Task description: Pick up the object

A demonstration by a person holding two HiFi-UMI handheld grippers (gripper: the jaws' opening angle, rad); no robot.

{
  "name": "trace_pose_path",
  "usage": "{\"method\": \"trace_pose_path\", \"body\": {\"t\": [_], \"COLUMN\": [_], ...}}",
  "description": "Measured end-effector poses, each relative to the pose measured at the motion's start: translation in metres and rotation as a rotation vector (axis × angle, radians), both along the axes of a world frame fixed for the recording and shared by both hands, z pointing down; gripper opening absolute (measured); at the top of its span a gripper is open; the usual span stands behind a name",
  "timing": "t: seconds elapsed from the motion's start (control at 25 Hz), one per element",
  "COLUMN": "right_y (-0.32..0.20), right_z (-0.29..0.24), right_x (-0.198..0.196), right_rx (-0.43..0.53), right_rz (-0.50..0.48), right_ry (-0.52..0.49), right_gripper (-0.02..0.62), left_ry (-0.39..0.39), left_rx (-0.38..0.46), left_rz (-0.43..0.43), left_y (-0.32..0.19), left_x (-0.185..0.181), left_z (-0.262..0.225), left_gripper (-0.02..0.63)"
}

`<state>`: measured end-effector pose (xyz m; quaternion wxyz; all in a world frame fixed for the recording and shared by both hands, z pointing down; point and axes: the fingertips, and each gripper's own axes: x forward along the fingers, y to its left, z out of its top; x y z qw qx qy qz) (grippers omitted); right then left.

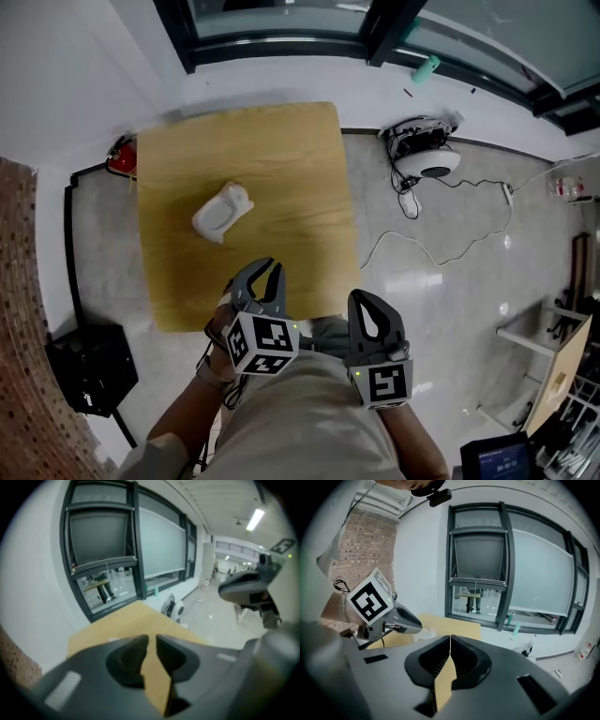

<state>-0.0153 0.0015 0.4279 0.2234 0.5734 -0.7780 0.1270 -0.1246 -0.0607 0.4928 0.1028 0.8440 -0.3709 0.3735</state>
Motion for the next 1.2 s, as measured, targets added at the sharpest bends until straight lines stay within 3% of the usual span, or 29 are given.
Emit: {"method": "trace_pose_path", "body": {"t": [0.04,0.24,0.36,0.48,0.64,0.72,0.88,1.04,1.2], "right_y": [-0.006,-0.039,-0.052,-0.059,-0.067,-0.071,-0.079,-0.081,-0.080], "right_z": [0.004,0.025,0.038,0.050,0.063,0.065,0.067,0.069,0.071], "right_x": [-0.009,-0.038,-0.052,-0.061,-0.067,-0.070,-0.075,-0.073,-0.069], "right_rx": [-0.021,-0.122,-0.162,-0.200,-0.237,-0.248,-0.258,-0.267,-0.273], "right_rz": [-0.017,-0.072,-0.095,-0.120,-0.129,-0.130,-0.136,-0.123,-0.110], "right_ry": [0.008,0.036,0.037,0.046,0.053,0.053,0.050,0.047,0.050], "right_gripper": [0.011,0.011,0.011,0.011,0.011,0.011,0.011,0.011,0.011], "left_ry": [-0.028,-0.176,-0.361,-0.555,-0.689,-0.714,-0.634,-0.712,-0.787], "left_rx": [-0.007,-0.049,-0.006,0.061,0.148,0.136,-0.005,-0.081,-0.001], "left_rz": [-0.017,-0.074,0.042,0.159,0.246,0.281,0.291,0.324,0.331], "left_y": [-0.011,-0.066,-0.086,-0.100,-0.112,-0.111,-0.118,-0.132,-0.140], "left_x": [-0.015,-0.081,-0.105,-0.116,-0.104,-0.098,-0.087,-0.094,-0.096], "left_z": [0.010,0.064,0.100,0.125,0.133,0.136,0.145,0.179,0.187], "left_gripper": [0.080,0.145,0.196,0.197,0.101,0.086,0.201,0.203,0.212]}}
